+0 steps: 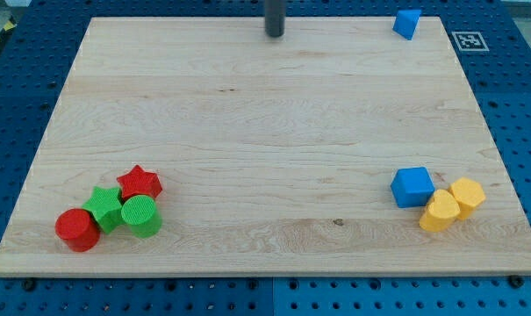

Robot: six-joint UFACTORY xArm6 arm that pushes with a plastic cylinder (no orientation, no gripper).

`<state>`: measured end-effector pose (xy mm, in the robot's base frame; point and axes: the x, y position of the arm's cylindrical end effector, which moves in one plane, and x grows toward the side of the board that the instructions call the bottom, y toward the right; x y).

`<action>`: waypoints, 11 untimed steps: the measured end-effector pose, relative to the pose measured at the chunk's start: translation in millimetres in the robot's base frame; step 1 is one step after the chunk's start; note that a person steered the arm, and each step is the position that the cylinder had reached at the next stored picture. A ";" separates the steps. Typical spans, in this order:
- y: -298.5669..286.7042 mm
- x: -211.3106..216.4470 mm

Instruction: Slide the blue triangle slightly down

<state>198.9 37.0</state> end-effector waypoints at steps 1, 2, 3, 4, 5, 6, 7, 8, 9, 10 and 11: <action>25.2 -6.7; 30.1 -5.4; 30.2 7.7; 57.0 78.3; 119.6 143.6; 211.7 169.3; 301.9 169.4; 308.1 157.1; 307.8 87.9; 303.9 32.0; 303.7 30.1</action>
<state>228.9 340.7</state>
